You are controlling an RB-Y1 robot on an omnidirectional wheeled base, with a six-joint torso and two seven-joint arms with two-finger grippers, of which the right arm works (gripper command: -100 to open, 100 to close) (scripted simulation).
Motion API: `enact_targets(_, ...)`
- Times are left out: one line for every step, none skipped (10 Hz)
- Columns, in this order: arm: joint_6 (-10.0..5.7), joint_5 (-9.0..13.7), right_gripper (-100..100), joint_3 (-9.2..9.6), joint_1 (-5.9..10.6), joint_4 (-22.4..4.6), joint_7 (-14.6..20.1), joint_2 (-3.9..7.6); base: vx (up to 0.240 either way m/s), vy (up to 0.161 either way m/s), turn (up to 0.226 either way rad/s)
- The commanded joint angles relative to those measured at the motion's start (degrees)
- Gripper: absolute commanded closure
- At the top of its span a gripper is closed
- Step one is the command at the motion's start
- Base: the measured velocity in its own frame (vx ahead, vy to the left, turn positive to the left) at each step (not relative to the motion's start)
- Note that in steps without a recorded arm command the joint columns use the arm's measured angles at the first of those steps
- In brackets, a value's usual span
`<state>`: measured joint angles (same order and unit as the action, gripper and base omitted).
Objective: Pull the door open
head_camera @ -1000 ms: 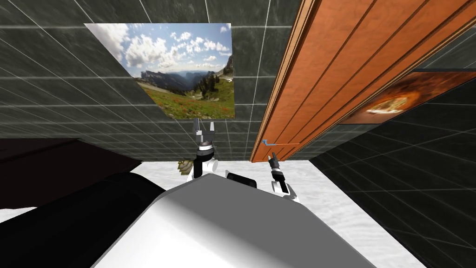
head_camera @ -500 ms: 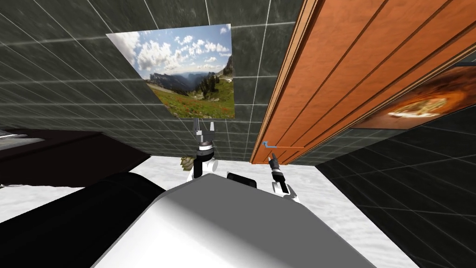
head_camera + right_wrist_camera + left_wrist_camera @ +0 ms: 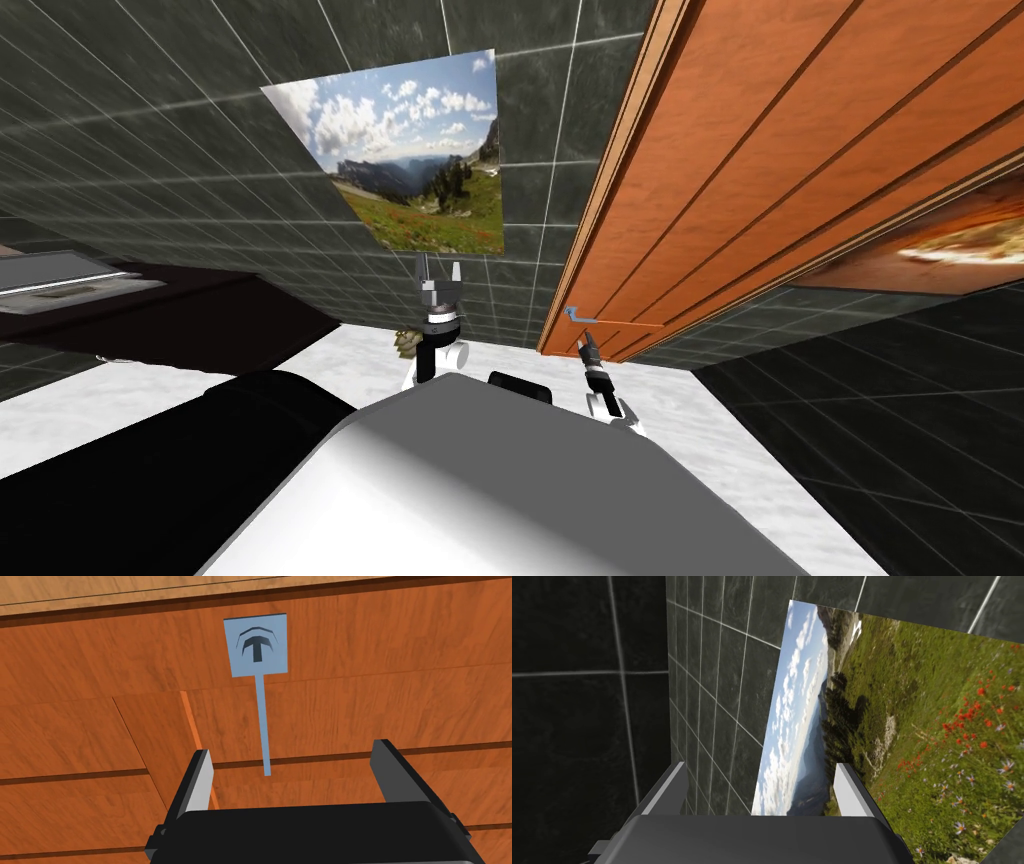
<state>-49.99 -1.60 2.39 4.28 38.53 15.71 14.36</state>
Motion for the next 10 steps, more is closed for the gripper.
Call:
enact_targets(-0.33,0.05,-100,0.08,0.50,-1.74,0.29,0.32,0.032,-0.112,0.153)
enact_targets(-0.55,0.08,-100,0.11,0.91,-2.92,0.39,0.45,0.043,-0.093,0.112)
enact_targets(-0.55,0.05,-100,0.10,0.42,-2.09,0.28,0.35,0.021,-0.040,0.022)
enact_targets(-1.88,0.75,-100,-0.82,-0.40,-3.12,1.05,1.53,0.127,0.024,0.188)
enact_targets(-2.33,0.99,-100,-1.14,-0.69,-3.46,1.30,1.93,0.181,0.070,0.213)
enact_targets(-3.34,1.54,-100,-1.85,-1.33,-4.20,1.88,2.82,0.174,0.082,0.180)
enact_targets(-4.39,2.11,-100,-2.60,-2.01,-4.99,2.48,3.76,0.206,0.065,0.228)
enact_targets(-5.39,2.65,-100,-3.31,-2.65,-5.73,3.05,4.65,0.224,0.068,0.242)
enact_targets(-5.39,2.65,-100,-3.31,-2.65,-3.18,3.05,4.65,0.148,0.031,0.050)
enact_targets(-5.39,2.65,-100,-3.31,-2.65,-3.81,3.05,4.65,0.052,0.003,-0.019)
